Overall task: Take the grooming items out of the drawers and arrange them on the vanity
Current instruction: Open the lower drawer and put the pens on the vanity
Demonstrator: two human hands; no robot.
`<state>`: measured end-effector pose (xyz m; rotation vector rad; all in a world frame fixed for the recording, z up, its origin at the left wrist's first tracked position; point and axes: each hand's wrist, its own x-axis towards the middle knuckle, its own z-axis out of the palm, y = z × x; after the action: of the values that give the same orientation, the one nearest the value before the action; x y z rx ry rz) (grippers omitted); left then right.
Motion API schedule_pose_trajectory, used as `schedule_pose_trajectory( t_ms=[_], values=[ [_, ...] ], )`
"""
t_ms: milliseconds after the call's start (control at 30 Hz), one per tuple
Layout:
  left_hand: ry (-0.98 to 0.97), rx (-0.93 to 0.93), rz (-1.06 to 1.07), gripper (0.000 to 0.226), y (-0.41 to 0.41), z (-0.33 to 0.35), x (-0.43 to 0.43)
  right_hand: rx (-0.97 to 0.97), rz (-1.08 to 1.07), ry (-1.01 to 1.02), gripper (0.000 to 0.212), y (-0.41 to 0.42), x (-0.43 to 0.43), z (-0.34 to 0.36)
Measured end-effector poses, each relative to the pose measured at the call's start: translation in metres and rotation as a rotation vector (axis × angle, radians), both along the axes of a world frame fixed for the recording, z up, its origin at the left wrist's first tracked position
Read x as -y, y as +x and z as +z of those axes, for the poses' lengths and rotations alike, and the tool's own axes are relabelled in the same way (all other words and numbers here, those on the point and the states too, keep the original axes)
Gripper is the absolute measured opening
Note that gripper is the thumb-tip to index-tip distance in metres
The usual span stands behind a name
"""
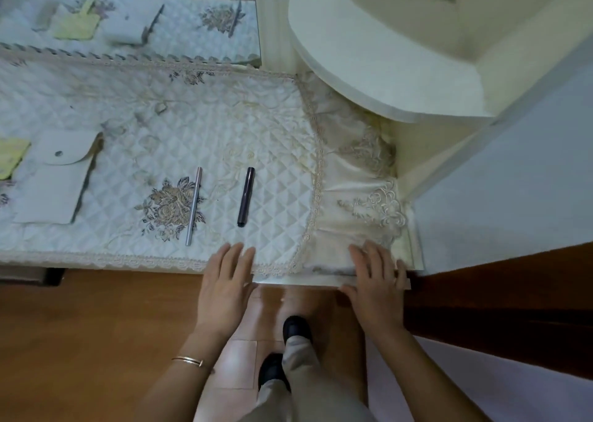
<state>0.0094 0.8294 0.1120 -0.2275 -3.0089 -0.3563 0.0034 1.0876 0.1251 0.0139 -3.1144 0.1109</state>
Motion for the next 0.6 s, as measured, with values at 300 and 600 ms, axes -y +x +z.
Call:
schedule_pose_trajectory(
  t_ms=[300, 600],
  values=[
    [0.051, 0.091, 0.199, 0.074, -0.023, 0.004, -0.015, -0.056, -0.002, 0.03, 0.07, -0.027, -0.004, -0.01],
    [0.057, 0.106, 0.113, 0.056, -0.012, 0.008, -0.012, -0.018, 0.029, -0.041, 0.064, -0.023, -0.006, -0.011]
  ],
)
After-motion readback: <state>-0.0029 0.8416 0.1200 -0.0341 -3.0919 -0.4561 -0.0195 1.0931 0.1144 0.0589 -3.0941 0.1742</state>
